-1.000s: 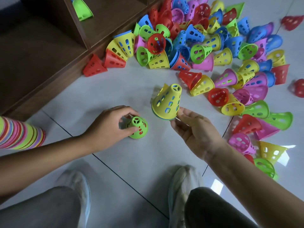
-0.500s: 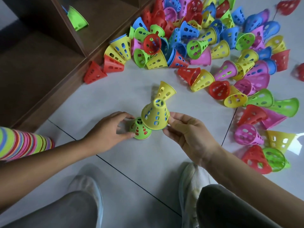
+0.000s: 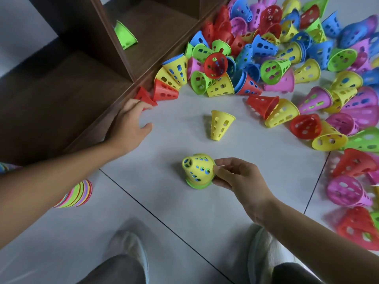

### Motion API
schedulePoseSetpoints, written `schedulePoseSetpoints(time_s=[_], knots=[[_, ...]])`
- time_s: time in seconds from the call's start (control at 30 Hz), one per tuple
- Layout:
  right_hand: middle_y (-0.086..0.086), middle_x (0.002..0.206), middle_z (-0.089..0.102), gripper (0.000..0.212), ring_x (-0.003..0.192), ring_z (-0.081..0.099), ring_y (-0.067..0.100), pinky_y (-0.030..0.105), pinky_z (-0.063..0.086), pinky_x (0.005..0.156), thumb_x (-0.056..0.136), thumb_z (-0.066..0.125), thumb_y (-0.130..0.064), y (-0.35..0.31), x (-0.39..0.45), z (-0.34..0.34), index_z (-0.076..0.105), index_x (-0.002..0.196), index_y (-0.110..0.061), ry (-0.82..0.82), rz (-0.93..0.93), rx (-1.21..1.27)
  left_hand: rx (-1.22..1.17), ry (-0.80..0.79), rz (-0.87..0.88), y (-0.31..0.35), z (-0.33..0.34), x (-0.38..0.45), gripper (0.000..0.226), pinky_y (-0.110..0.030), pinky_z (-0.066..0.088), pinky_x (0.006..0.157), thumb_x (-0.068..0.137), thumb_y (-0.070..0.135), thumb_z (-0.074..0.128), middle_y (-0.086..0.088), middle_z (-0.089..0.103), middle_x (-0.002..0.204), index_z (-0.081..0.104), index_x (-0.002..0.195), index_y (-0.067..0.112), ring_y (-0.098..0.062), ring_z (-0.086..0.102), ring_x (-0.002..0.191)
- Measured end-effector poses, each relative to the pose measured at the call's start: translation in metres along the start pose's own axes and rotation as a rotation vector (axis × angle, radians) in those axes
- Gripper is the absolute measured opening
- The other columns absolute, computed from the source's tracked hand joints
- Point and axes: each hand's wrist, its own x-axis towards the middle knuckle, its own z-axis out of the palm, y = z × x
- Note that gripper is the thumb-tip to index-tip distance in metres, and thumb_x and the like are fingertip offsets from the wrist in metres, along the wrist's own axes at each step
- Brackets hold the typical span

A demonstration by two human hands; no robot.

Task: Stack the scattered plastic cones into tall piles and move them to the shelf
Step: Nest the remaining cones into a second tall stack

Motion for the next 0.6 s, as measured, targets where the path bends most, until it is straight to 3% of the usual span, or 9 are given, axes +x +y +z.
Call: schedulePoseSetpoints(time_s=[0.1,0.2,0.33,0.47,0.6], knots=[[0.018,0.094,0.073,0.008,0.079,0.074,0.019,0.029,0.060,0.083,0.092,0.066,-0.003,0.004,0.005,0.001,0.072,0.096,-0.004,0.015,0.024,-0.037,0.080,-0.006,0.040,-0.003,-0.003,0.018,0.046,-0.018,0.034,0.100,0.081,0.002,0.074,-0.012,0.049,0.132,0.061,0.126,0.007,-0.021,0.053,0.119],[0.013,0.092,0.073,0.007,0.078,0.075,0.017,0.031,0.060,0.086,0.091,0.067,-0.003,0.005,0.010,0.000,0.073,0.096,-0.003,0.023,0.048,-0.070,0.088,-0.040,0.048,-0.007,-0.006,0.035,0.050,-0.025,0.041,0.102,0.083,-0.002,0.071,-0.013,0.047,0.139,0.058,0.131,0.003,-0.026,0.053,0.122],[0.007,0.087,0.074,0.005,0.078,0.075,0.015,0.033,0.059,0.088,0.089,0.070,-0.010,0.004,0.016,-0.002,0.074,0.092,-0.007,0.009,0.075,-0.167,0.117,-0.081,0.132,-0.007,-0.008,0.059,0.047,-0.031,0.045,0.095,0.082,-0.007,0.069,-0.018,0.055,0.130,0.060,0.127,-0.001,-0.032,0.058,0.112],[0.006,0.093,0.075,0.007,0.077,0.075,0.015,0.038,0.058,0.092,0.091,0.069,-0.016,0.001,0.026,-0.006,0.072,0.095,-0.011,0.001,0.103,-0.305,0.204,-0.128,0.142,-0.008,-0.010,0.072,0.035,-0.036,0.049,0.081,0.081,-0.001,0.075,-0.017,0.065,0.109,0.066,0.115,0.003,-0.033,0.062,0.095],[0.005,0.093,0.074,0.007,0.079,0.075,0.021,0.042,0.060,0.086,0.092,0.065,-0.014,-0.011,0.039,-0.008,0.071,0.095,-0.014,-0.023,0.059,-0.443,0.213,-0.132,0.103,-0.011,-0.013,0.071,0.024,-0.033,0.049,0.074,0.080,-0.005,0.074,-0.015,0.064,0.098,0.067,0.102,0.003,-0.026,0.060,0.083]])
